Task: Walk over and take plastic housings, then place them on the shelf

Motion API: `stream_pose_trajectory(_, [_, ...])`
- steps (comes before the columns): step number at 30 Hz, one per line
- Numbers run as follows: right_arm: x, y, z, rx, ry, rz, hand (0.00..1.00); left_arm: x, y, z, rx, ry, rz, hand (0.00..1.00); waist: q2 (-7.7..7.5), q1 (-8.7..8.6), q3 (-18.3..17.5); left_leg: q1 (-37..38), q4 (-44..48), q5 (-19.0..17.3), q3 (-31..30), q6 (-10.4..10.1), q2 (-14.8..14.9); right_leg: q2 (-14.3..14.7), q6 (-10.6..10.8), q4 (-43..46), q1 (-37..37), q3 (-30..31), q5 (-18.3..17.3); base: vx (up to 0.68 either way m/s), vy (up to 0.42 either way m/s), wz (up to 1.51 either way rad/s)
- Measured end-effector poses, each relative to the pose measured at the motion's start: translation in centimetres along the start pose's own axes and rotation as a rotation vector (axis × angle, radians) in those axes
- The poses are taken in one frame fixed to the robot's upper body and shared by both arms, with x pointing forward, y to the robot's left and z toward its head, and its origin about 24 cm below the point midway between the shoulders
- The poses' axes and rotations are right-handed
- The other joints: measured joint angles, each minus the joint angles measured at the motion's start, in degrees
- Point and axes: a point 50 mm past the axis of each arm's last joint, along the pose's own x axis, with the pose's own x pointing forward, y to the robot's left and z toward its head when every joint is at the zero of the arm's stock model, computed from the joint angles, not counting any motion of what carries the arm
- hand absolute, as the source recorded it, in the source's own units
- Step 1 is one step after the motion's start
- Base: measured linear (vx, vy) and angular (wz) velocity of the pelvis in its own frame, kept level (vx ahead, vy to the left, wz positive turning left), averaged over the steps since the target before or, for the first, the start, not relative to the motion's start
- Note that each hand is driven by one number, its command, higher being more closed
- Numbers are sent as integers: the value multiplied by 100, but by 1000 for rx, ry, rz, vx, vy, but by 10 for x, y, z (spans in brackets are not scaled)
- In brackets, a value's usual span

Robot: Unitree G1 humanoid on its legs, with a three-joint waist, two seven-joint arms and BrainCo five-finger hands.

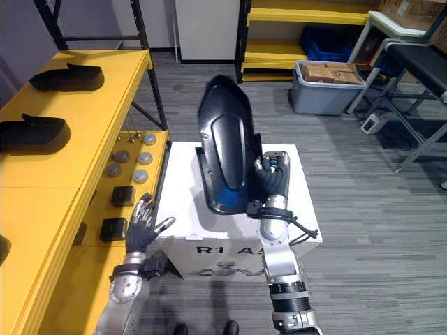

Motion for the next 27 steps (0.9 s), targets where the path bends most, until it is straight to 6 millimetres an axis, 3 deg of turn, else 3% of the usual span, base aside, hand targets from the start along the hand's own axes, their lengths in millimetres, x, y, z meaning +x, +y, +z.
stream_pose_trajectory(5, [-7, 22, 12, -31, -65, 102, 100, 10, -27, 12, -102, -36, -113, 0, 17, -43, -115, 22, 0, -3, 23, 5, 0, 12, -11, -1, 3, 38, 9, 16, 3, -4])
stream_pose_trajectory(12, [-13, 28, 11, -63, -75, 144, 100, 12, -34, 14, -131, -31, -138, 0, 52, -42, -169, 20, 0, -8, 58, 12, 1, 24, -24, -8, -10, 56, 20, 1, 0, 0])
stream_pose_trajectory(13, [-16, 27, 8, -67, -64, 146, 100, 11, -34, 13, -130, -25, -138, 100, 61, -42, -205, 15, 0, -11, 59, 16, 2, 25, -24, -10, -16, 58, 20, 0, 0, 0])
stream_pose_trajectory(22, [-27, 21, -10, -92, -13, 177, 100, 17, -26, 9, -81, 2, -69, 100, 115, -132, -377, -51, 47, -18, 85, 20, 0, 22, -45, -6, -55, 66, 40, 0, 0, -1])
stream_pose_trajectory(27, [-31, 22, -8, -68, -42, 223, 100, 17, -22, 5, -64, 22, -66, 100, 123, -178, -405, -75, 166, -75, 145, 17, 16, 36, -72, -14, -48, 108, 77, -12, 2, -6])
